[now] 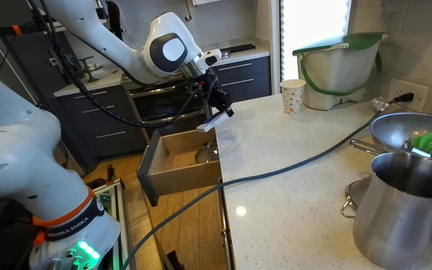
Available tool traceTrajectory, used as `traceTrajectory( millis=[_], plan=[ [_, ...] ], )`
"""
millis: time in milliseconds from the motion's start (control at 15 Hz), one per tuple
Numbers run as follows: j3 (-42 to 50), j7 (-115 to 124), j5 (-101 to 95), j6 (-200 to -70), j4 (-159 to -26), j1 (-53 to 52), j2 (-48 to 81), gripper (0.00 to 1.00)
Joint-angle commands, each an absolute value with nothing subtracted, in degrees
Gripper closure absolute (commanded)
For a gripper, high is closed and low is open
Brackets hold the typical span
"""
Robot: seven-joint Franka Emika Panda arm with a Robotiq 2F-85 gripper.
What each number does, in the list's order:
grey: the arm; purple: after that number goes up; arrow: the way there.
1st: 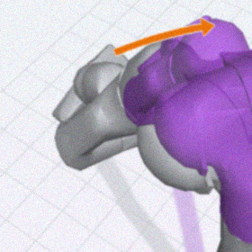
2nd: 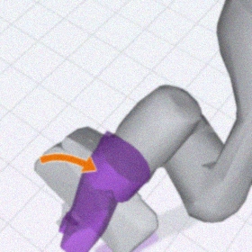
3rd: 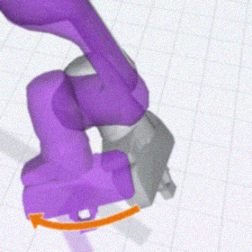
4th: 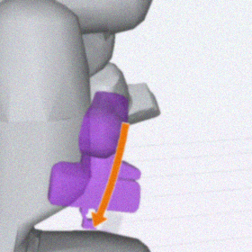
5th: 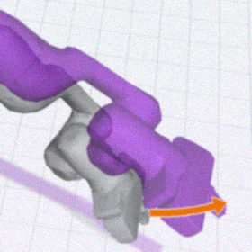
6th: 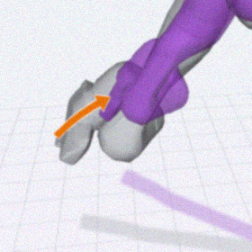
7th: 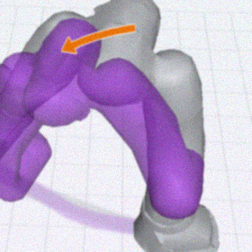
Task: Remove the white and blue object from the open drawer and put it on the counter
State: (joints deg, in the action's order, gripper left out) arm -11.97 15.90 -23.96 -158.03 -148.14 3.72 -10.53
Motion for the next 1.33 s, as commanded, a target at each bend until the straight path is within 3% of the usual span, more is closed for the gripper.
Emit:
traceTrajectory(
  millis=[0, 667, 733, 867, 1133, 1267],
  plan=[
    [-11.06, 22.2, -22.44, -158.84, -147.07, 5.99, -7.25, 0.91],
    [-8.68, 33.36, -21.23, -164.96, -144.82, 9.07, 0.26, 0.91],
    [-8.55, 34.12, -21.24, -165.23, -144.58, 9.18, 0.7, 0.41],
    [-8.33, 36.26, -23.2, -164.87, -144.23, 9.32, -0.13, 0.35],
    [-8.82, 35.37, -21.92, -160.84, -144.3, 8.61, -5.1, 0.05],
    [-9.13, 33.84, -20.73, -158.39, -144.77, 8.04, -8.48, 0.0]
  ],
)
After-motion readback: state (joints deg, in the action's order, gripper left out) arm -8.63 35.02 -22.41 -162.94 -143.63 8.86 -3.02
